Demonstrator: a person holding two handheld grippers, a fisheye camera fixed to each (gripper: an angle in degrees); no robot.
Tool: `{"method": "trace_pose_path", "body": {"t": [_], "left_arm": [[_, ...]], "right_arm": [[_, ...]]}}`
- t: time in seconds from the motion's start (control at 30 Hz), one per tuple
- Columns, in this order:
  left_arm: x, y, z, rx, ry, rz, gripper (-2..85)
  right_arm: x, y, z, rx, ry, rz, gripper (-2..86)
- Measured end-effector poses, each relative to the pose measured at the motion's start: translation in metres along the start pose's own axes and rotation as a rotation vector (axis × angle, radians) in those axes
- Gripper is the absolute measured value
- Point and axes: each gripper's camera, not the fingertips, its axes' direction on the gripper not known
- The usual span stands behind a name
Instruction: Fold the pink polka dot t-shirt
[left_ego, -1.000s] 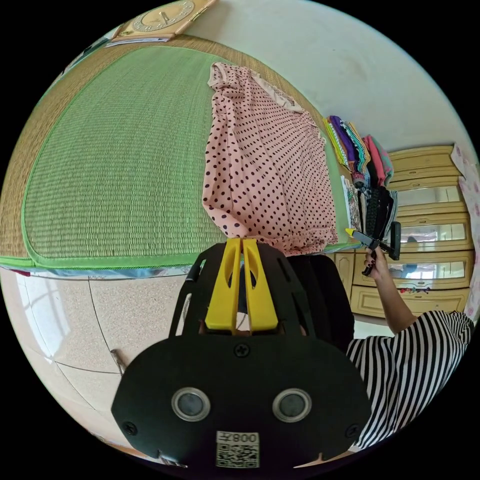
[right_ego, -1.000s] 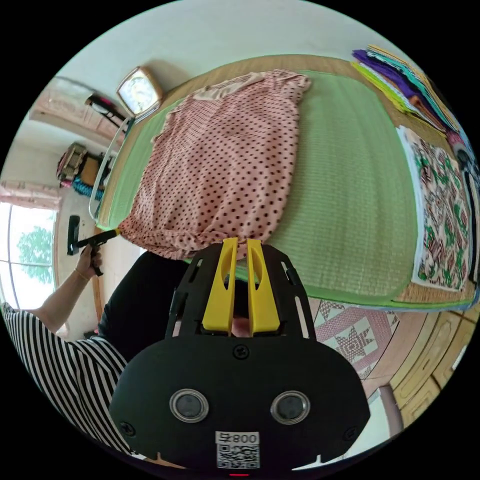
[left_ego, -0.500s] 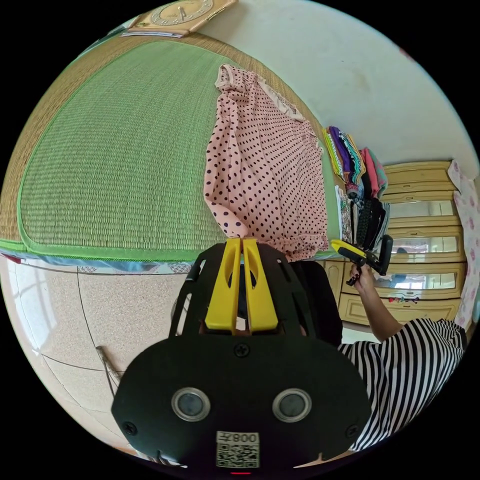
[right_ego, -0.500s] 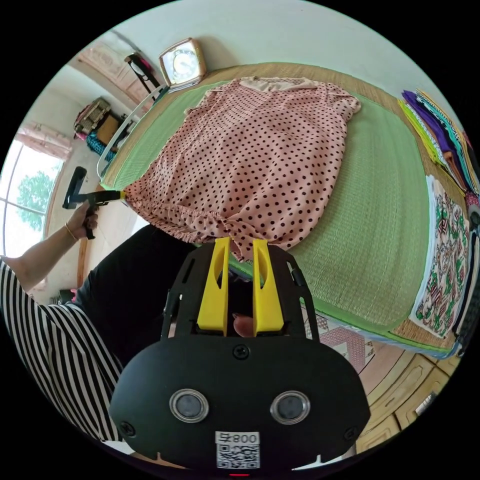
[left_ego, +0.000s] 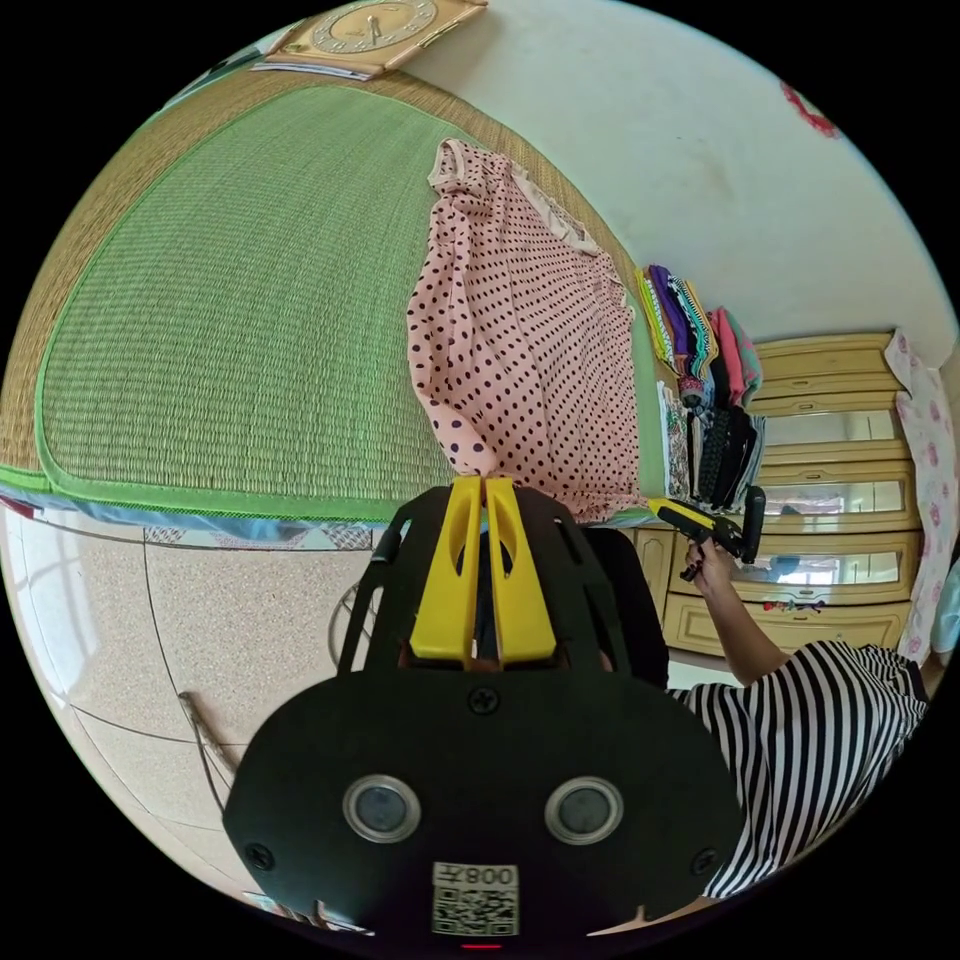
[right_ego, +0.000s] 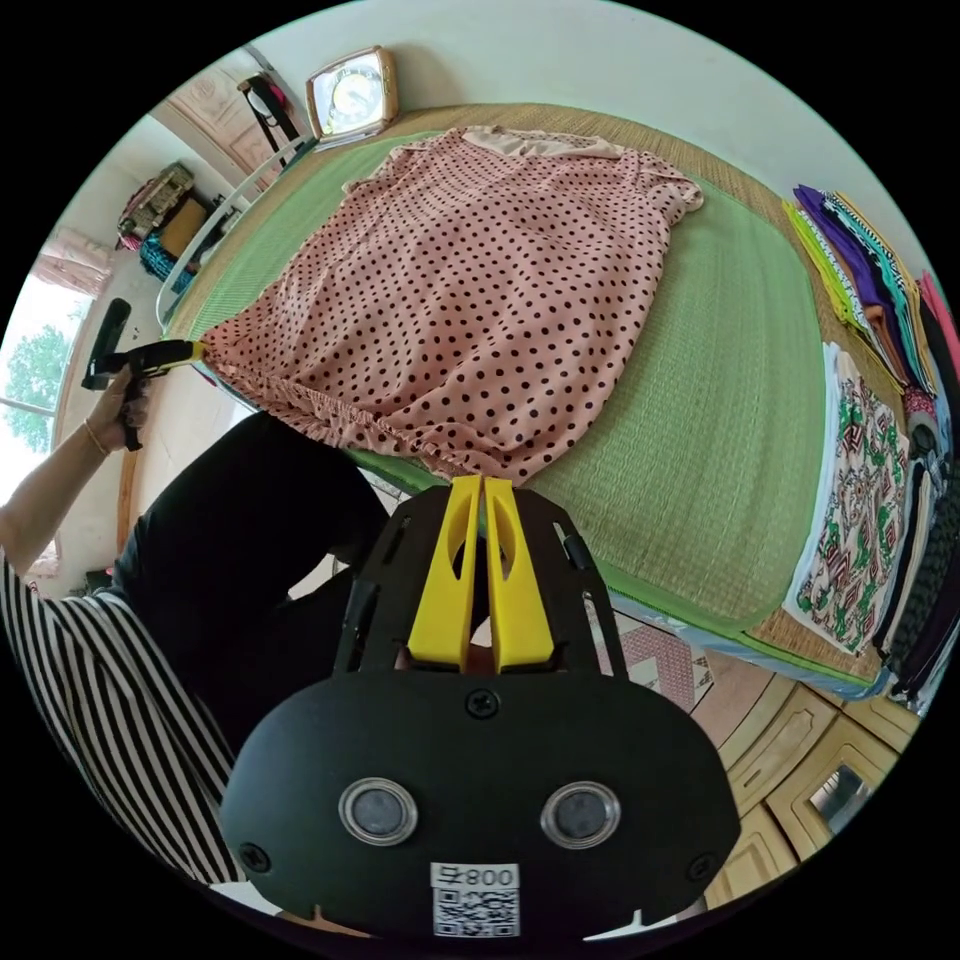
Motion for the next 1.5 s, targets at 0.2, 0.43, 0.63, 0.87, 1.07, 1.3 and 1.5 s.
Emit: {"method": "trace_pose_path", "body": {"t": [0.2,0.43,0.63,0.87,1.07,1.3,1.5], "left_arm": [[-0.023,-0.004,0.01,-0.041,0.012,-0.011,0.4],[-0.047,-0.01,0.017,-0.06,0.069,-0.052,0.5],[-0.064,-0.011,-0.002,0.011,0.115,-0.097,1.1],[-0.058,-0.049,-0.006,0.071,0.117,-0.069,6.3],[-0.054,-0.075,0.017,-0.045,0.07,-0.074,7.5],[-0.04,-0.099,0.033,-0.113,0.023,-0.075,2.1],[-0.022,-0.106,0.034,-0.127,0.063,-0.055,0.7]], "right_arm": [[0.031,0.025,-0.004,0.003,-0.047,-0.018,-0.2],[0.057,0.024,0.046,-0.102,-0.095,0.028,-0.1],[0.087,0.027,0.058,-0.098,-0.176,0.097,-0.1],[0.126,0.027,0.048,-0.017,-0.232,0.218,0.7],[0.154,0.022,0.037,0.095,-0.231,0.36,5.7],[0.157,-0.034,0.071,0.012,-0.171,0.406,5.4],[0.156,-0.05,0.074,-0.023,-0.098,0.393,0.1]]}}
